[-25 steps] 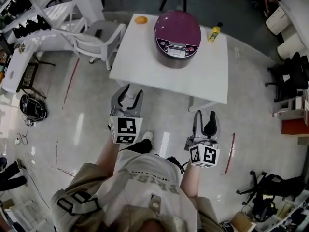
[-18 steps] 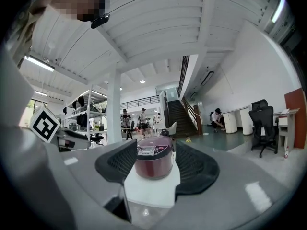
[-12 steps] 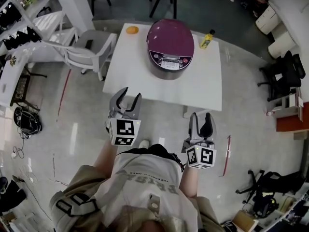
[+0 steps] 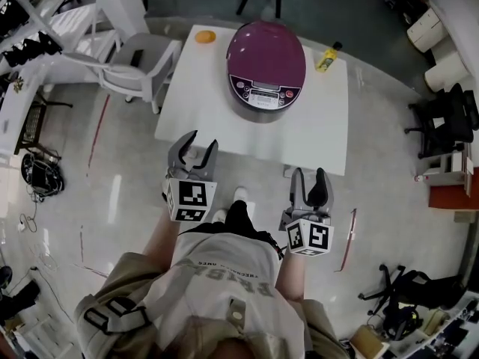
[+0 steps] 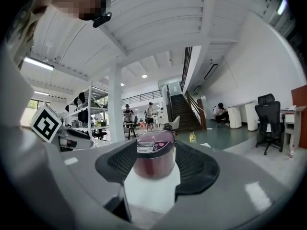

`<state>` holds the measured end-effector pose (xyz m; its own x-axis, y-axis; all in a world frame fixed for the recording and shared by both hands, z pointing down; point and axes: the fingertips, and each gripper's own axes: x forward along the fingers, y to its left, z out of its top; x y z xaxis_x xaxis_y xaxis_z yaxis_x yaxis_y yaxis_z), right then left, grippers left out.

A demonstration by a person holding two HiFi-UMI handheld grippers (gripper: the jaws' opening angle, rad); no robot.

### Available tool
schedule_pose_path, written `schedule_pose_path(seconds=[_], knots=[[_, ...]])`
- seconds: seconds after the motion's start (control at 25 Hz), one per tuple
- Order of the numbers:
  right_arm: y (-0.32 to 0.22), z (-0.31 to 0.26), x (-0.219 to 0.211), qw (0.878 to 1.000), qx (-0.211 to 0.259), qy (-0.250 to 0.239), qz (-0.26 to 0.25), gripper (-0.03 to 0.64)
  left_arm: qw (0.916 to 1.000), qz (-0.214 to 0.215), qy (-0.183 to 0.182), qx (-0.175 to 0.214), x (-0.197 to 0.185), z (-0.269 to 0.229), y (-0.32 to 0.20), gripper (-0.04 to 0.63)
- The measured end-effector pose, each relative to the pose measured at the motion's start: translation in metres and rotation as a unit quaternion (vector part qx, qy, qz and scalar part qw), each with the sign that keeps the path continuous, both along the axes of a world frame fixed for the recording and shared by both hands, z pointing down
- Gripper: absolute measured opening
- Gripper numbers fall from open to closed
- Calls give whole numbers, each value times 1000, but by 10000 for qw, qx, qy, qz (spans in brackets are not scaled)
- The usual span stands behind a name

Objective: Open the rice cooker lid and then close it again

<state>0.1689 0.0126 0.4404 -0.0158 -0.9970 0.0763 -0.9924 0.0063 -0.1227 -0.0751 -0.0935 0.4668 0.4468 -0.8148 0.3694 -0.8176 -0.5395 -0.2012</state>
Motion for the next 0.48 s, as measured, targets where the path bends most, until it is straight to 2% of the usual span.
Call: schedule_pose_path(seconds=[0.48], knots=[[-85, -5, 33, 9988, 120, 13, -480, 225, 9986, -501, 49, 142, 26, -9, -61, 199]])
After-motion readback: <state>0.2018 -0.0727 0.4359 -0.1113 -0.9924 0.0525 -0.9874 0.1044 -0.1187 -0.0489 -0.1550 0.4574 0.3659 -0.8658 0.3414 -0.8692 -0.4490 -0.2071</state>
